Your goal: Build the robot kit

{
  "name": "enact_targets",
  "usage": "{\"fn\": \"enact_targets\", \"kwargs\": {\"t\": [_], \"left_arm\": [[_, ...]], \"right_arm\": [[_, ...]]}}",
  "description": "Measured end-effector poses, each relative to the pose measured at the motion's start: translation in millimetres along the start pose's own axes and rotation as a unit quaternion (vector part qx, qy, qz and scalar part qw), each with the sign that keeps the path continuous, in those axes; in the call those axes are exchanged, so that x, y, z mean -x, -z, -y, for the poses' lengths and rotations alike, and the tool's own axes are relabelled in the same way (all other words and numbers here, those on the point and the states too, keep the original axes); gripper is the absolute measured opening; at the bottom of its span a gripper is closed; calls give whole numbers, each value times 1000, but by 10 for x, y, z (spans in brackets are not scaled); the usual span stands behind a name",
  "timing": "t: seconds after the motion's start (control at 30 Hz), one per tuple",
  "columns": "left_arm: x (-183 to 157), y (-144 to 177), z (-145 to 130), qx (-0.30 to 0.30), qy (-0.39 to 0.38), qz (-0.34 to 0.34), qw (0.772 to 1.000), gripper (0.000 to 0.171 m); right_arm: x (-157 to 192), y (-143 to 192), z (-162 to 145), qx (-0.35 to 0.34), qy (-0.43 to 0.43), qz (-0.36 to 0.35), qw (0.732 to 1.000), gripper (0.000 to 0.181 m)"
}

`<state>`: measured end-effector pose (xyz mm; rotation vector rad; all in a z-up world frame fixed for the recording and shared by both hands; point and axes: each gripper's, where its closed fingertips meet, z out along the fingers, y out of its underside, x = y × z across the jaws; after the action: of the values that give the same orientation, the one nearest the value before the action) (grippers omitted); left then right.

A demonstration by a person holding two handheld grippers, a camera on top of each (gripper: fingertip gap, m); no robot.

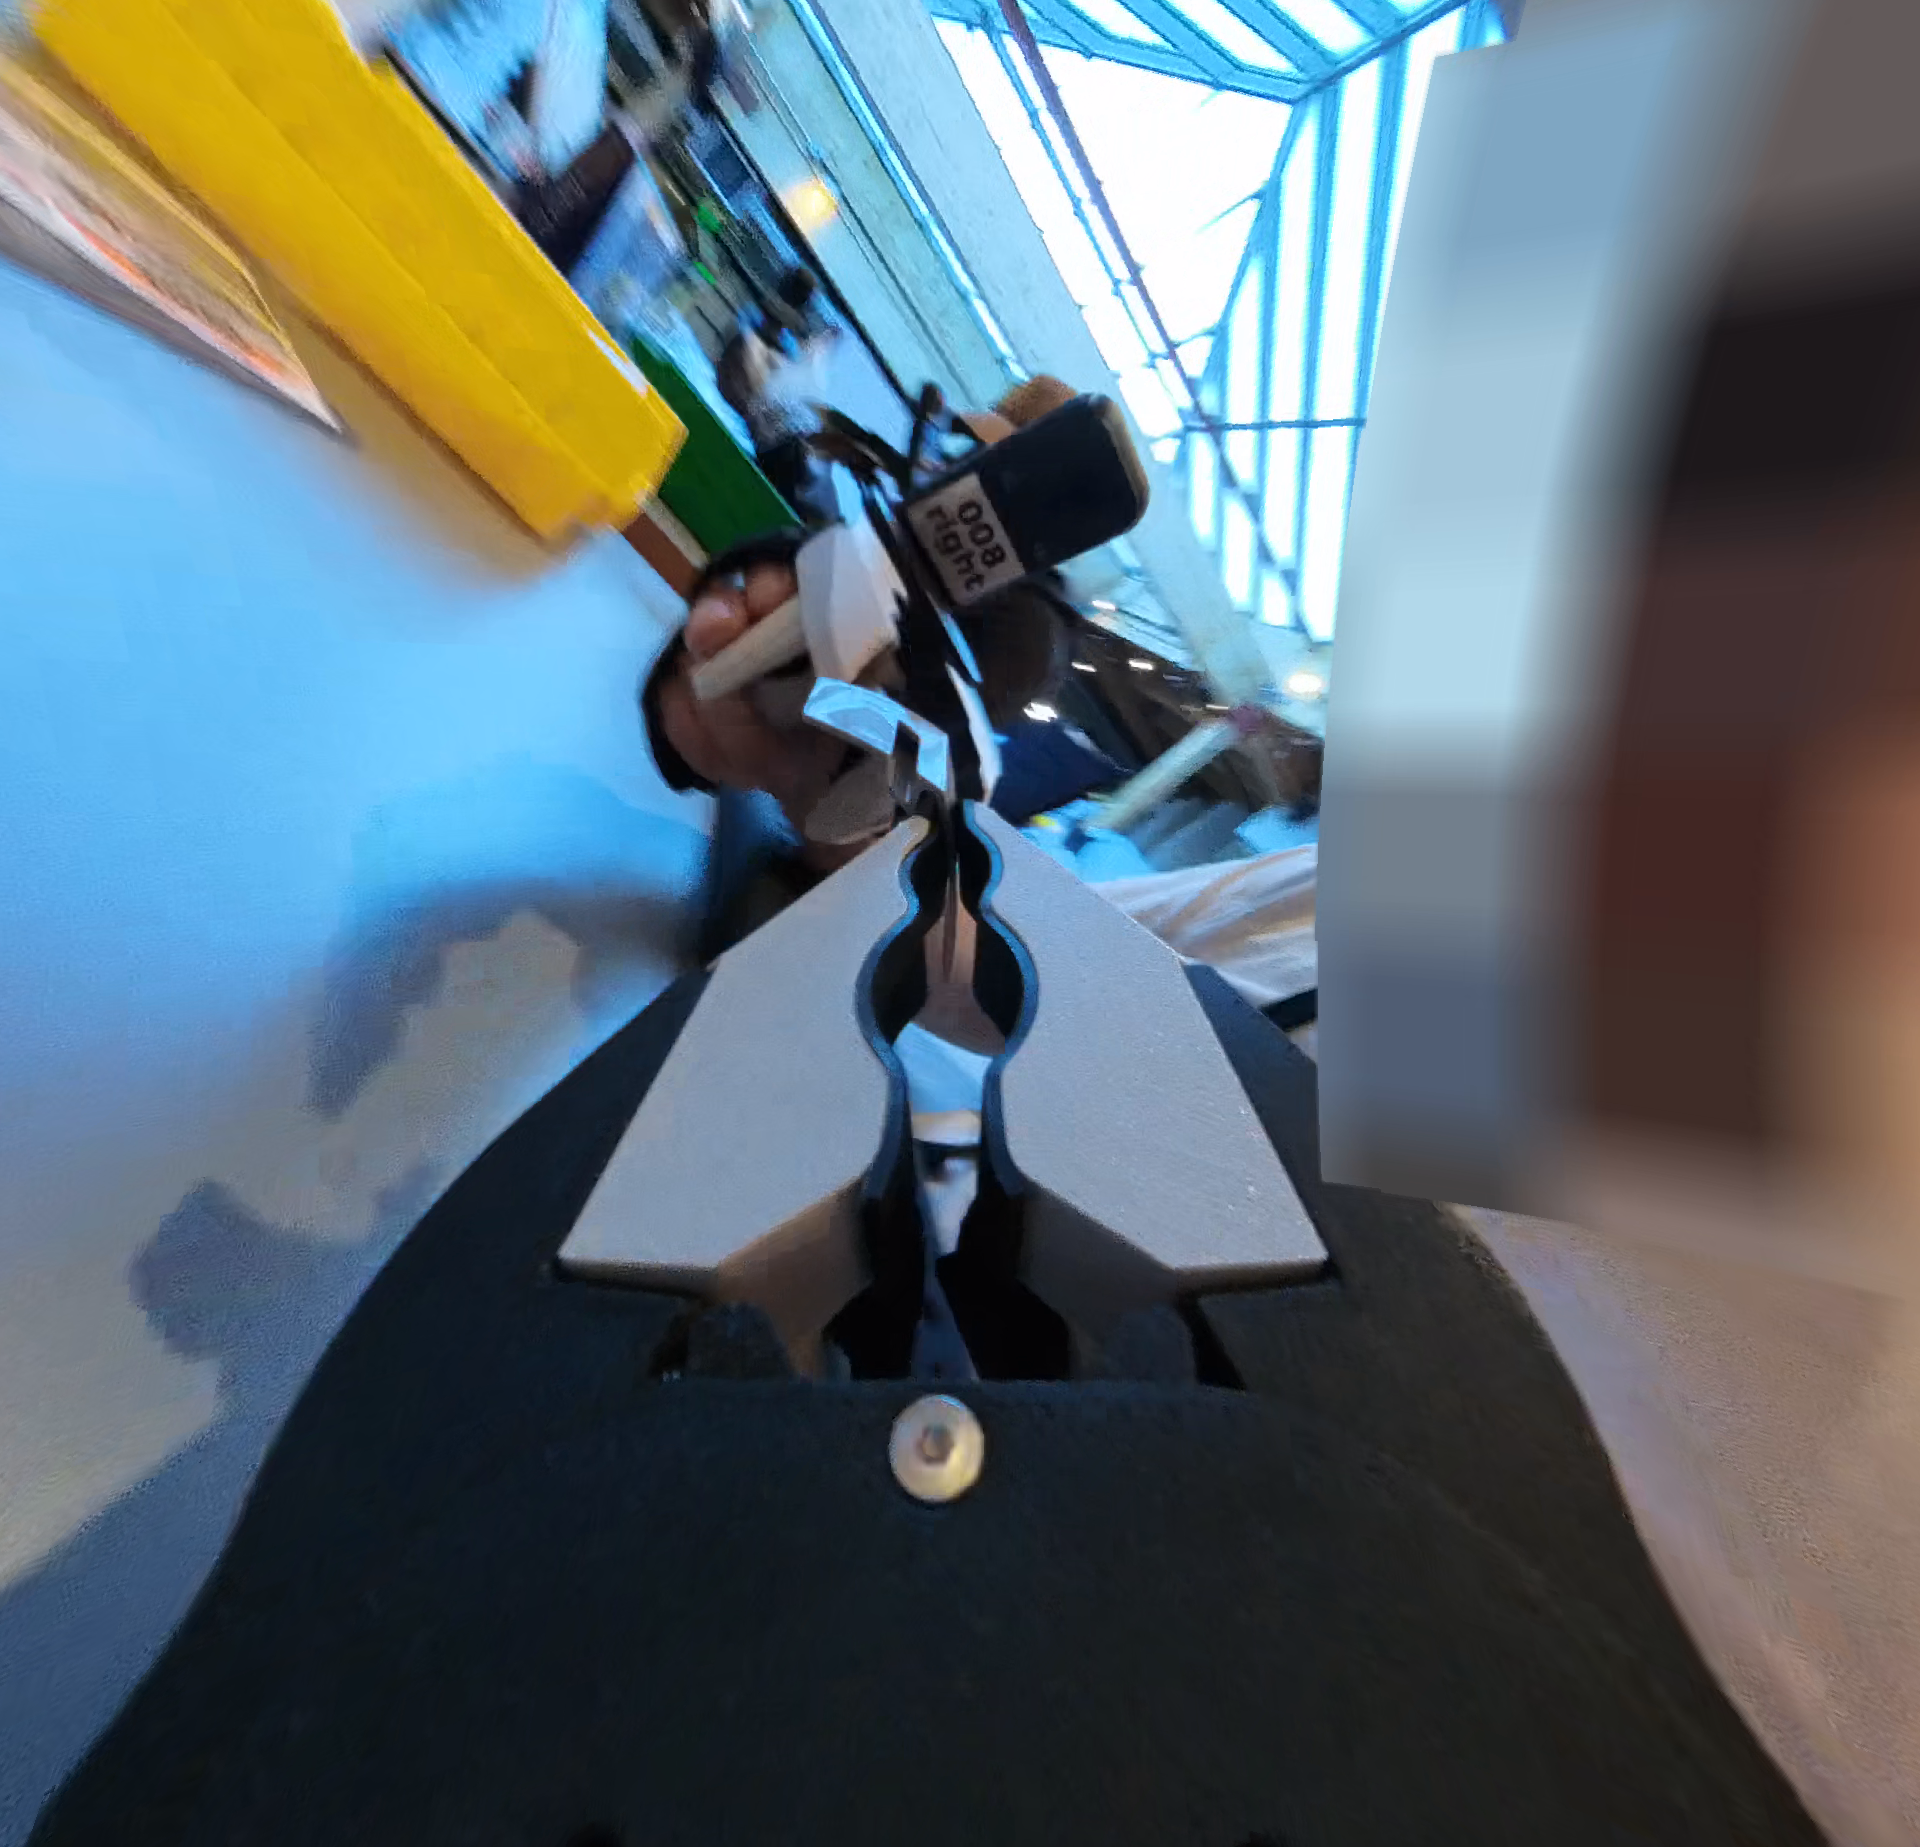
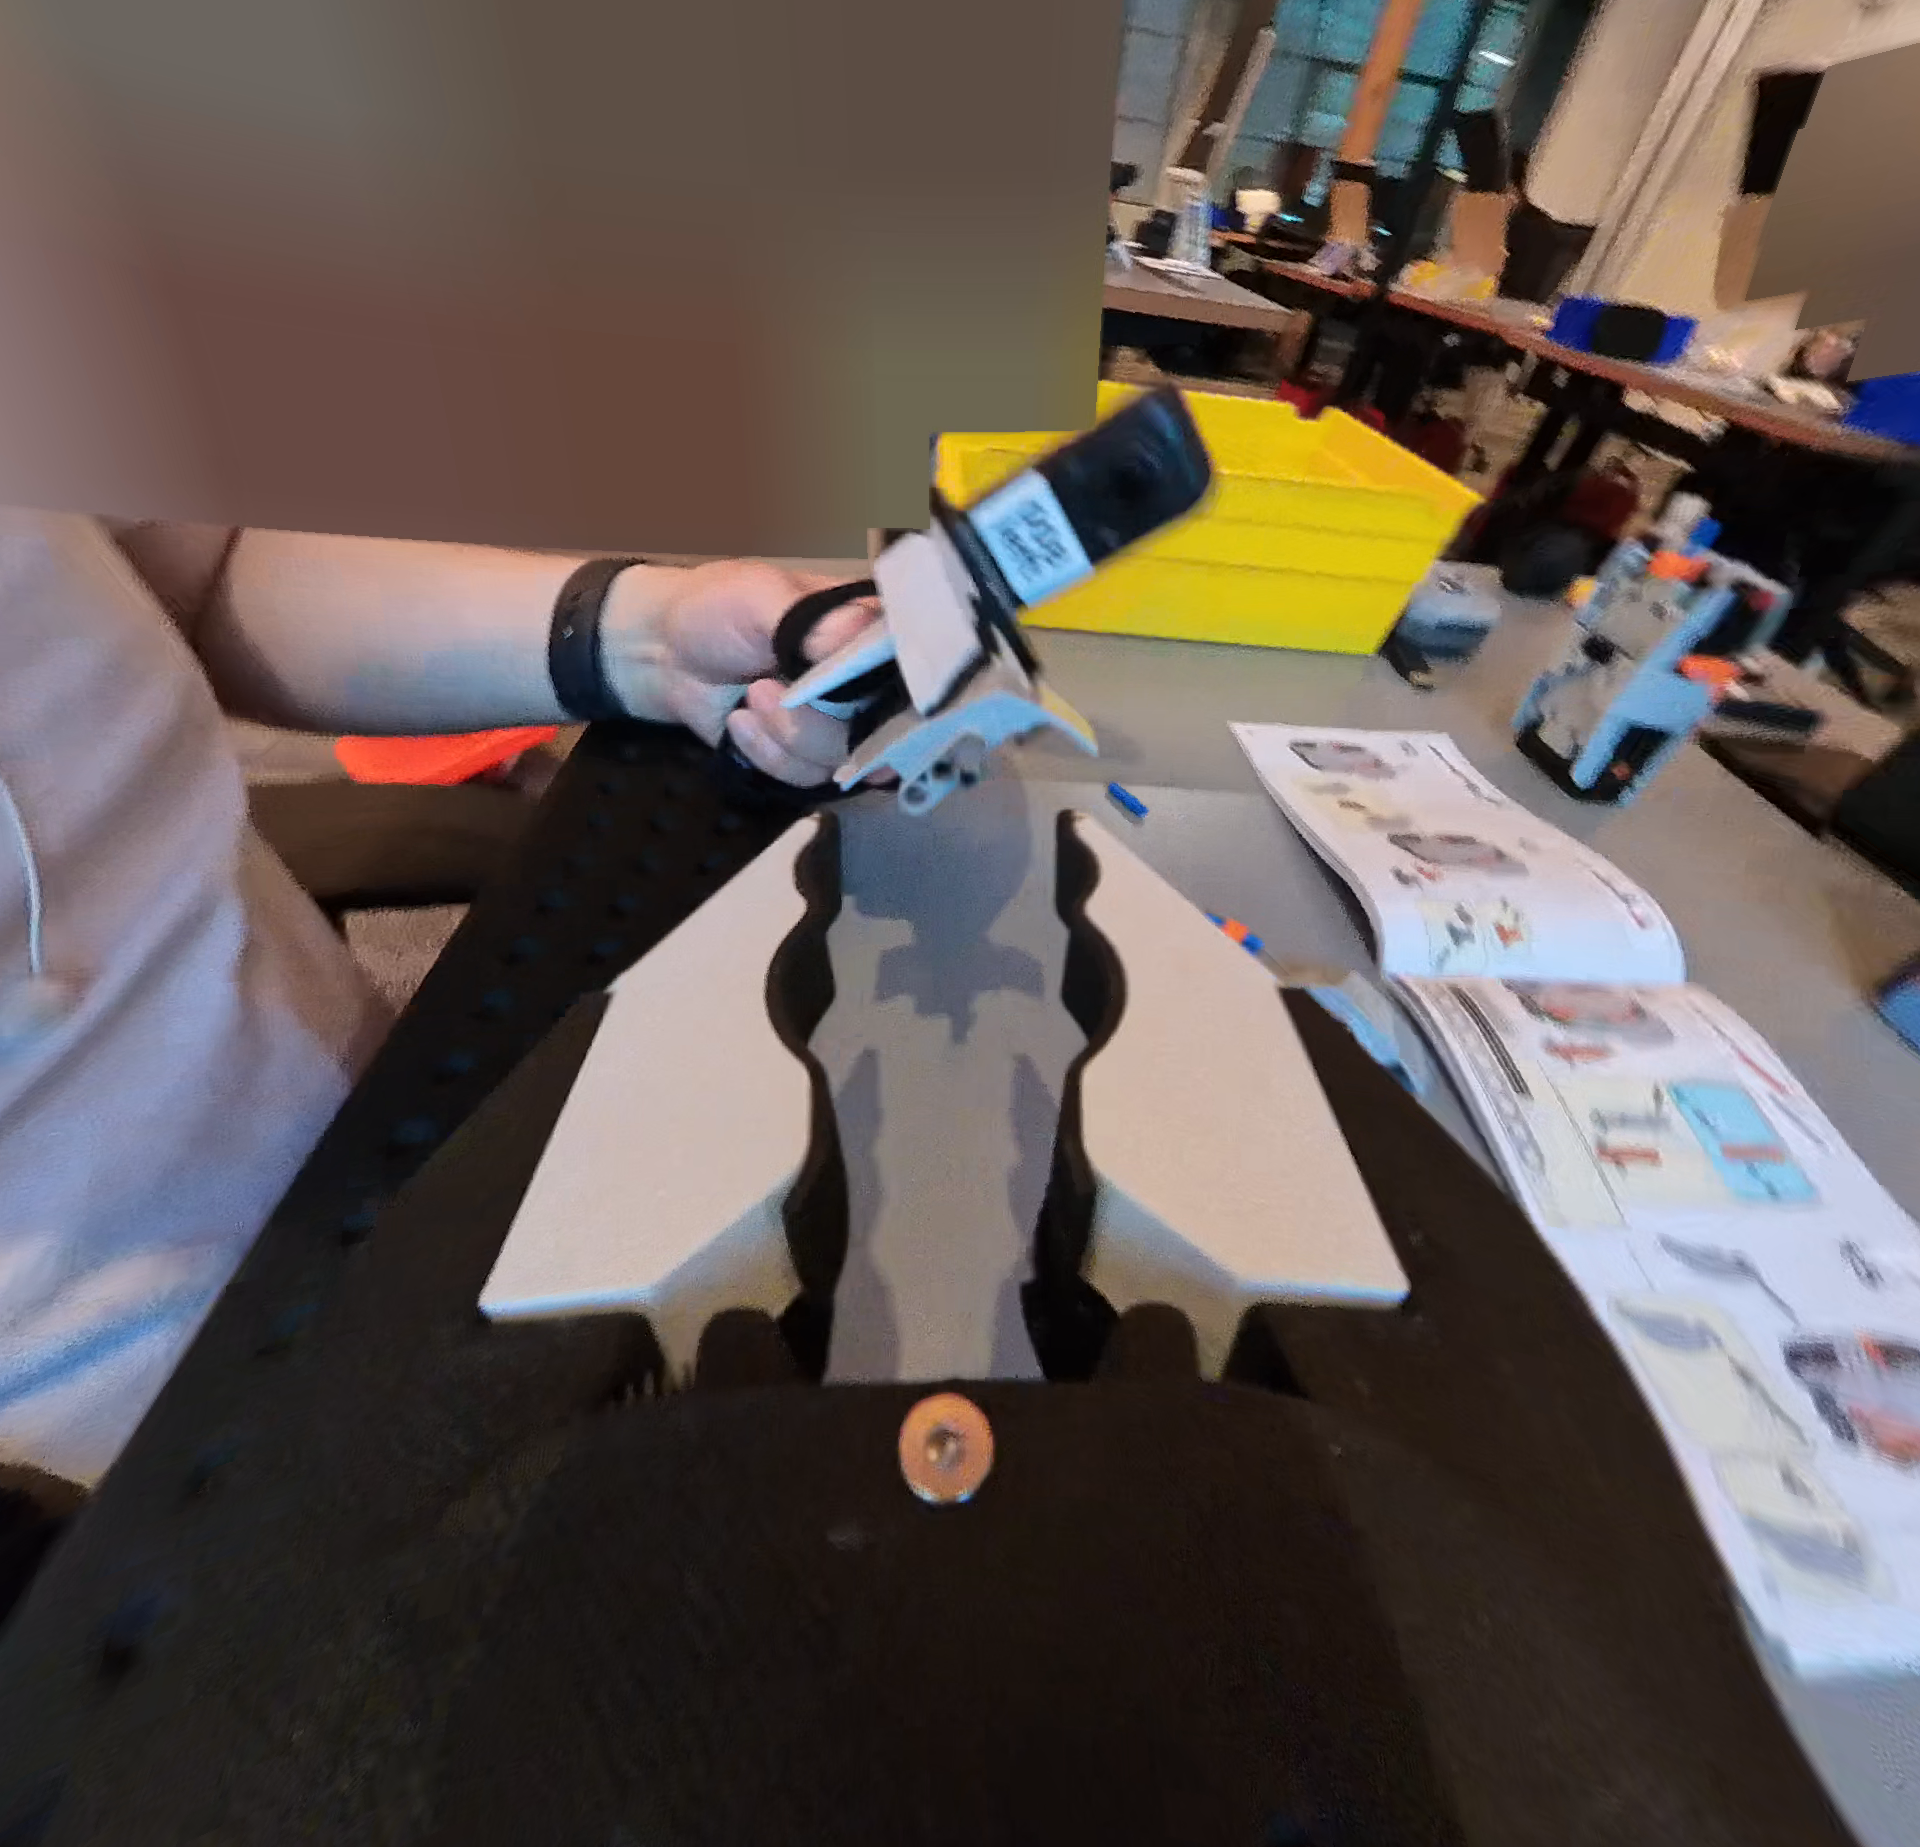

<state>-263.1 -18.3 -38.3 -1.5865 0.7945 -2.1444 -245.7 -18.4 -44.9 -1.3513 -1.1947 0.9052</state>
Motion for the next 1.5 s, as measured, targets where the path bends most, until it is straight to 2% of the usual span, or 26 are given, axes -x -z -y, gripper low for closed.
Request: {"fn": "enact_targets", "kwargs": {"t": [0.03,0.07,0.1,0.17,0.2,0.27,0.4,0.57,0.7,0.9,1.1,1.2,1.37,1.5], "left_arm": [[23,37,36,-8,-45,39,998,0],[60,65,36,-4,-72,74,995,0],[91,78,4,10,-68,94,993,0],[38,63,-21,10,-16,70,997,0],[-9,52,-5,-1,8,49,999,0],[-71,15,-21,2,23,32,999,0],[-147,-53,-65,21,5,37,999,0],[-190,-92,-31,18,9,29,999,0],[-174,-135,-43,23,5,34,999,0],[-185,-139,-36,18,8,31,999,0],[-170,-149,-29,23,4,41,999,0],[-154,-156,-43,30,-7,53,998,0],[-273,-188,-14,27,-26,34,999,0],[-301,-208,33,17,-18,27,999,0]], "right_arm": [[-45,61,13,3,-3,-21,1000,32],[-47,113,46,10,40,-46,998,26],[-71,162,113,20,121,-93,988,23],[-30,171,221,65,309,-147,938,19],[5,125,194,97,361,-138,917,19],[-15,68,174,127,400,-127,899,23],[84,11,282,114,381,-67,915,24],[99,-49,234,152,385,-39,909,17],[73,-79,136,184,394,-42,900,6],[69,-67,157,192,376,-48,905,7],[81,-70,173,207,395,-62,893,7],[75,-61,143,220,368,-56,902,6],[110,-35,264,193,284,-39,938,6],[82,-12,318,191,305,-58,931,7]]}}
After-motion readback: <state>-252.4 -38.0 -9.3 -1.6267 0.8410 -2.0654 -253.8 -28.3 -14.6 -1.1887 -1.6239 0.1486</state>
